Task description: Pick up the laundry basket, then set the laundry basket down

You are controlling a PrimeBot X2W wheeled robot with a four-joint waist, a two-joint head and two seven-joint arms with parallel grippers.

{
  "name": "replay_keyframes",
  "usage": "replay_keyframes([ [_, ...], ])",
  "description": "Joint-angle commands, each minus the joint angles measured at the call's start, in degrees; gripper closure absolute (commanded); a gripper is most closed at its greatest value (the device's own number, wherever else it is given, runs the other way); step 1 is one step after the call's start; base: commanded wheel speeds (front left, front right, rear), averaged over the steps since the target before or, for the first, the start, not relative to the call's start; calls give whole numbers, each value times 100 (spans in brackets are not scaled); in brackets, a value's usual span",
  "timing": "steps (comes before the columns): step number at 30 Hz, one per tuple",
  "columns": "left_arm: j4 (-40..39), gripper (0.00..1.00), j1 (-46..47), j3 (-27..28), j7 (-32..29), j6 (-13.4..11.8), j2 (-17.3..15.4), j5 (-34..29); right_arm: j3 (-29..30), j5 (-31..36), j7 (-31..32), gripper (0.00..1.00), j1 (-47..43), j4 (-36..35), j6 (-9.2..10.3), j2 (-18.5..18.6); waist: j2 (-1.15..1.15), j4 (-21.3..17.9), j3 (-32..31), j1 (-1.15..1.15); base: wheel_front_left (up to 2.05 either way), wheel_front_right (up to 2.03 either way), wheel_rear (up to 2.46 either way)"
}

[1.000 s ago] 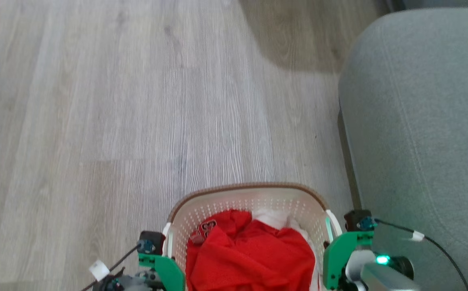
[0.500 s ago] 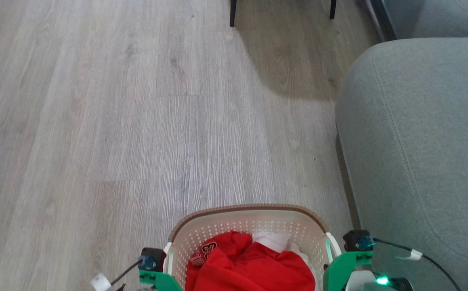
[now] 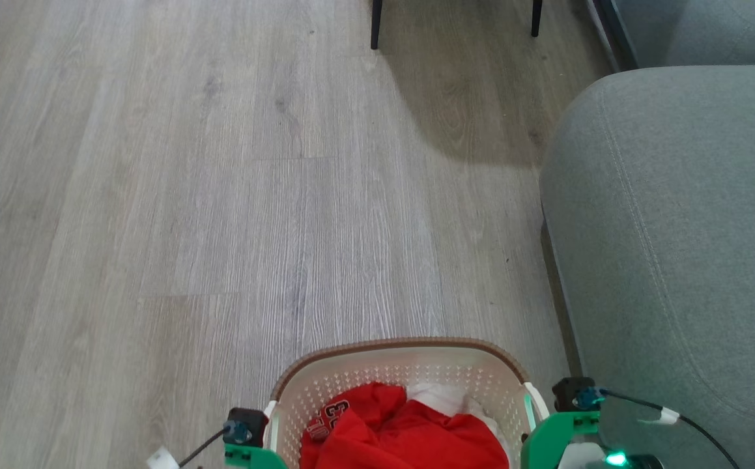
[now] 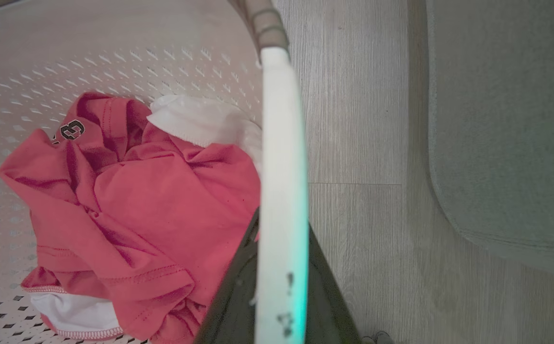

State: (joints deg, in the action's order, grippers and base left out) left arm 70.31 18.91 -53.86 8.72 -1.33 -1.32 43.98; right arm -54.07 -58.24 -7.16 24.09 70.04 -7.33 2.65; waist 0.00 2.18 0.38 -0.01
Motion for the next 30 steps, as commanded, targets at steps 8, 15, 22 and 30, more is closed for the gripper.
replay_keyframes([
  [8,44,100,164,-48,96,-66,-155,131,-265,-200,-188,100,142,-25,-16,22,0,-3,-10,1,0,0,0],
  [15,37,100,184,-105,123,-66,-155,221,-388,-330,-227,100,180,0,-16,22,0,-6,8,1,0,0,0],
  [22,47,100,204,-176,133,-73,-155,316,-523,-473,-275,100,218,16,-16,22,0,-21,43,1,0,0,0],
  [30,51,100,298,-244,184,-100,-155,406,-663,-598,-343,100,367,36,-16,22,0,-43,218,1,0,0,0],
])
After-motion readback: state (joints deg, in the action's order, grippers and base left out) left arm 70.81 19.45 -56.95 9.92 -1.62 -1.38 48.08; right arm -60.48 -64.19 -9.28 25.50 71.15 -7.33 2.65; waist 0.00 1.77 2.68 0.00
